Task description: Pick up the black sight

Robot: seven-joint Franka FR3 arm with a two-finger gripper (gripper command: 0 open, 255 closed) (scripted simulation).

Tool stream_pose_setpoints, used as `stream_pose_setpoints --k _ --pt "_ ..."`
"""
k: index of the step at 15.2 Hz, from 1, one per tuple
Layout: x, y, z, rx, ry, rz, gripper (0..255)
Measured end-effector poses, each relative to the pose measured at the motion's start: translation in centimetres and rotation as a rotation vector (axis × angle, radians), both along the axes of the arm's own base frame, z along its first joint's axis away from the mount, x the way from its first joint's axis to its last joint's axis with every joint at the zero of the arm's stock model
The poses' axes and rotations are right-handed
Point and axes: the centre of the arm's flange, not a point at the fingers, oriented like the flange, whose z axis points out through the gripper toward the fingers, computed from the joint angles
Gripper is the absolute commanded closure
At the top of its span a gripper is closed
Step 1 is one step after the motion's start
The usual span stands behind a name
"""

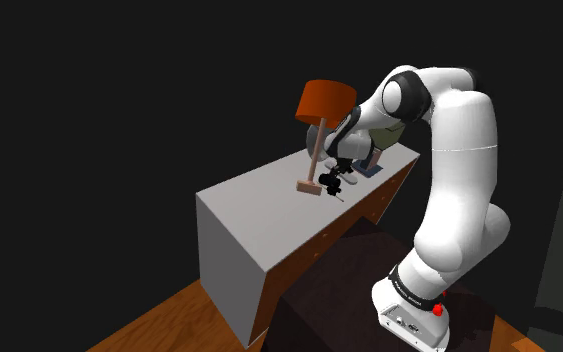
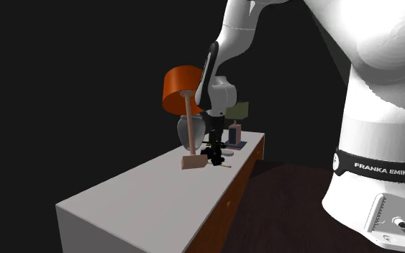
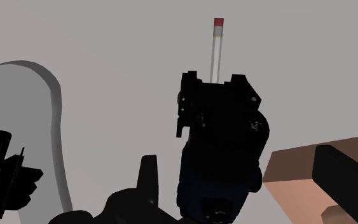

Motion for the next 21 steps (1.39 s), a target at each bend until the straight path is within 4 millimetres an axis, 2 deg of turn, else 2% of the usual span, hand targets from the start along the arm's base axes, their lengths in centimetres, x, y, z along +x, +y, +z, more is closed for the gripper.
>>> stream_pose_setpoints --k 7,8,18,21 --pt "0.3 0.0 -3.9 0.000 0.000 0.001 0" --pt "0.2 -0.1 -4.1 0.000 0.000 0.001 255" --pt "0.3 -0.1 -4.2 -0.001 -0.002 0.002 255" --pt "0.1 0.0 -3.2 0.000 0.000 0.001 255"
